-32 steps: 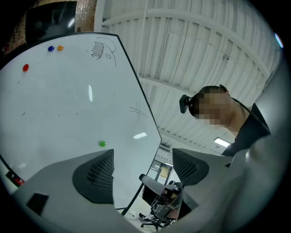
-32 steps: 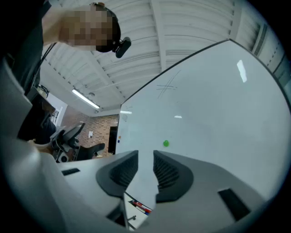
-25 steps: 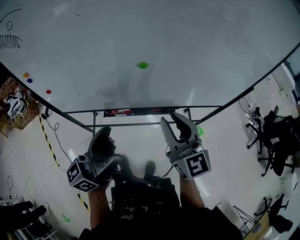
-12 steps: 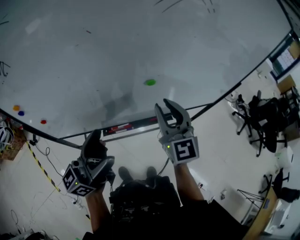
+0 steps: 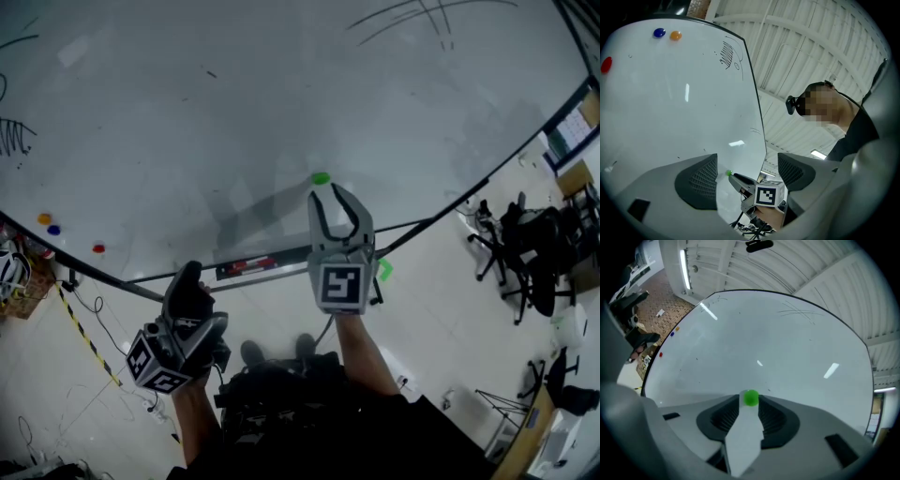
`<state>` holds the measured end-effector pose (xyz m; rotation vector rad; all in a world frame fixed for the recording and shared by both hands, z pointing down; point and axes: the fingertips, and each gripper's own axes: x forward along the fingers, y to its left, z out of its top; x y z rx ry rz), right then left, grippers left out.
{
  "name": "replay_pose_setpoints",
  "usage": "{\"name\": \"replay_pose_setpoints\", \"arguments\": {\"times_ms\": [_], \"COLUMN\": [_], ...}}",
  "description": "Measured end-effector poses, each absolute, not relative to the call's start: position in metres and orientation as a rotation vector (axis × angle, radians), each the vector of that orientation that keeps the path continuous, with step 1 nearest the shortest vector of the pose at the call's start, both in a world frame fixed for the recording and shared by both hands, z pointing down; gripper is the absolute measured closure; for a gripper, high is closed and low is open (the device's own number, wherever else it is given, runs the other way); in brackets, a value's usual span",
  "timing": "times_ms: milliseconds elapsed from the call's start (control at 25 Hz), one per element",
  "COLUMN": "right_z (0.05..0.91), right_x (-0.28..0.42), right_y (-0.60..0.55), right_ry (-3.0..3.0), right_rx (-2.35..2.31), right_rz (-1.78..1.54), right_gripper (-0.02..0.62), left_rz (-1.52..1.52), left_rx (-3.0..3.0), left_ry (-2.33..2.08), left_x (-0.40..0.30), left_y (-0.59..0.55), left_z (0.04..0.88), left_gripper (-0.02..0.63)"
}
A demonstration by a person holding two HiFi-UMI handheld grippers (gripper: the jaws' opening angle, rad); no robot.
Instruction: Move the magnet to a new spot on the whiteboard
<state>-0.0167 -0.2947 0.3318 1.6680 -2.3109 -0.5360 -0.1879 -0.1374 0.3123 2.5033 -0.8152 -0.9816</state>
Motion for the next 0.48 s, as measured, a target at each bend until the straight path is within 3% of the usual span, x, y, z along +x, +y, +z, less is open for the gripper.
{"name": "replay_pose_setpoints", "arguments": {"times_ms": [480], "right_z": [0.326], "right_x": [-0.021], "right_y": [-0.311], "right_ry": [-2.207], "right_rx": [1.712], "right_rz": [-0.673], "right_gripper": [0.439], "left_rz": [-0.962], "left_rx": [2.506], "left_ry": [-0.861], "left_x": [-0.184], "left_y": [-0.133], "left_z": [0.305], "left_gripper": [0.206]}}
